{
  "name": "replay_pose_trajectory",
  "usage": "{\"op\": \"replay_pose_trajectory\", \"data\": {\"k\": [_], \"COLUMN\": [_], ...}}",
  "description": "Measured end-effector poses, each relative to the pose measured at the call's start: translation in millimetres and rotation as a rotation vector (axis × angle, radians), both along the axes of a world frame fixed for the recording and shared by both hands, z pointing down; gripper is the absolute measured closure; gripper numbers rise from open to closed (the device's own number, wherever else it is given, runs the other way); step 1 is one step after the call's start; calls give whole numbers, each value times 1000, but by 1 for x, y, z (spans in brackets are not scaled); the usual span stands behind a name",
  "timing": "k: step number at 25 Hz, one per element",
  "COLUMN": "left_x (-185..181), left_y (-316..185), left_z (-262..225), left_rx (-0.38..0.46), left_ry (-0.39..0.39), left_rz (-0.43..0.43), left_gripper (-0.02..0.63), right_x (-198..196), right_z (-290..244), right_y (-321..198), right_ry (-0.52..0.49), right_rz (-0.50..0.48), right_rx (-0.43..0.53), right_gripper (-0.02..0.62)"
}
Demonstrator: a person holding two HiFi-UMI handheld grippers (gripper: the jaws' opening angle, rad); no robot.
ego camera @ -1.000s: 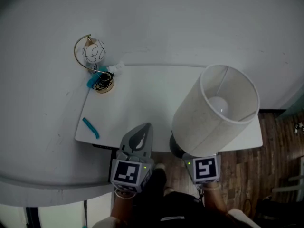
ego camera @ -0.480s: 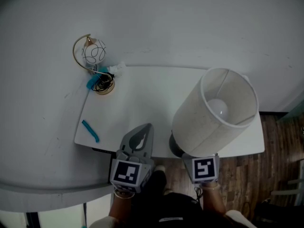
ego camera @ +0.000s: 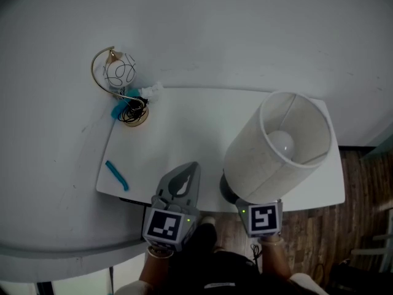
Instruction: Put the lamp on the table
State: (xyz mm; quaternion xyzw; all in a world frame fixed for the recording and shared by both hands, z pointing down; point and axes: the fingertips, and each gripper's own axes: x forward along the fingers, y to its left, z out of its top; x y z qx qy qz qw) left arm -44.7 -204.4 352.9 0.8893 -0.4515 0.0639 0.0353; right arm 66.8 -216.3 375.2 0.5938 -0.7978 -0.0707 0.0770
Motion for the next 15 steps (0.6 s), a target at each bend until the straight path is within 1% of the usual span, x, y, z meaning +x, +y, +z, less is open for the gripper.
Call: {"op": "replay_pose_trajectory", "data": {"k": [9,15], "left_x": [5,3], "left_y": [-24,-38], "left_z": [6,9], "left_rx": [-11,-15], "left_ry": [4,6], "left_rz": [20,19], "left_gripper": [606,606], "right_x": [2,2], "right_z": [12,20], "right_y": [-30,-46], "right_ry": [-1,2], "right_rz": [12,17], "right_rx": [-15,-23], "right_gripper": [514,514]}}
